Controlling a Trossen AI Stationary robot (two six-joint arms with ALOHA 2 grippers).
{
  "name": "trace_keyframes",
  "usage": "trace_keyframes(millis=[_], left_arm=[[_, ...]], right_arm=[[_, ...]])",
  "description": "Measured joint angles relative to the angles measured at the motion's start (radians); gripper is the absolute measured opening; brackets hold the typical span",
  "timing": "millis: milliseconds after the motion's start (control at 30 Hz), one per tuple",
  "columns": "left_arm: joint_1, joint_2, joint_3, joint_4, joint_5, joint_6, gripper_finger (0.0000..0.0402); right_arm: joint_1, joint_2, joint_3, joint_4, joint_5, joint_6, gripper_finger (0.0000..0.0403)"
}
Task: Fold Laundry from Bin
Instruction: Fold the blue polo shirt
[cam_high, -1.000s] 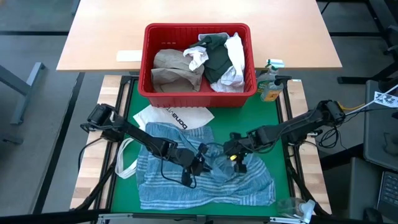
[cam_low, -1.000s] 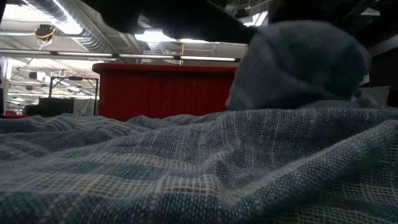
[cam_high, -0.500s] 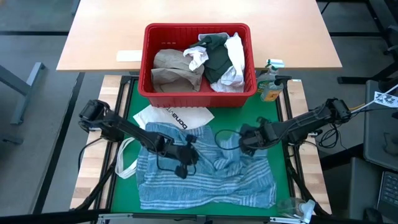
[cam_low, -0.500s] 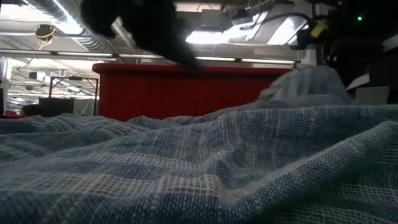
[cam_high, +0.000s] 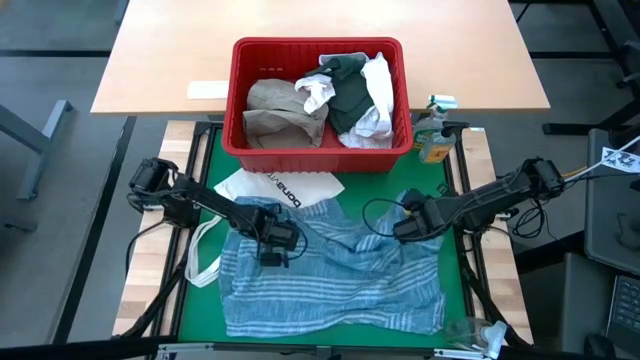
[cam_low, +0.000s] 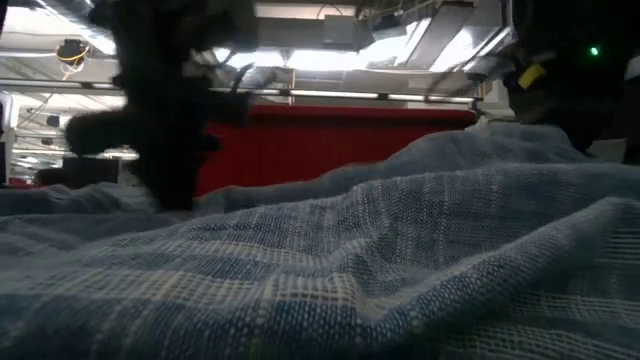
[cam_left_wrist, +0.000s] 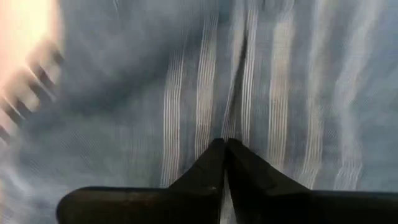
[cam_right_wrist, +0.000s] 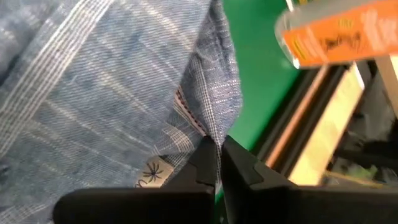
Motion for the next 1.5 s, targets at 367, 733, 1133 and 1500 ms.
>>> trace_keyframes(millis=[367, 733, 1133, 1500], left_arm=[[-0.076, -0.008, -0.074, 0.008, 0.025, -0.103, 0.0001], [-0.106, -0.113, -0.037, -0.010, 0.030, -0.131, 0.0000], [-0.094, -0.225, -0.015, 0.082, -0.053, -0.117, 0.0000], [-0.055, -0.223, -0.014, 0.359, -0.059, 0.027, 0.0000]], right_arm=[[0.000, 0.001, -0.194, 0.045, -0.106, 0.128, 0.0008], [0.000, 0.001, -0.203, 0.072, -0.131, 0.126, 0.0031], [0.000, 0.001, -0.203, 0.090, -0.157, 0.118, 0.0057], [0.000, 0.001, -0.046, -0.076, -0.091, 0.085, 0.0097]])
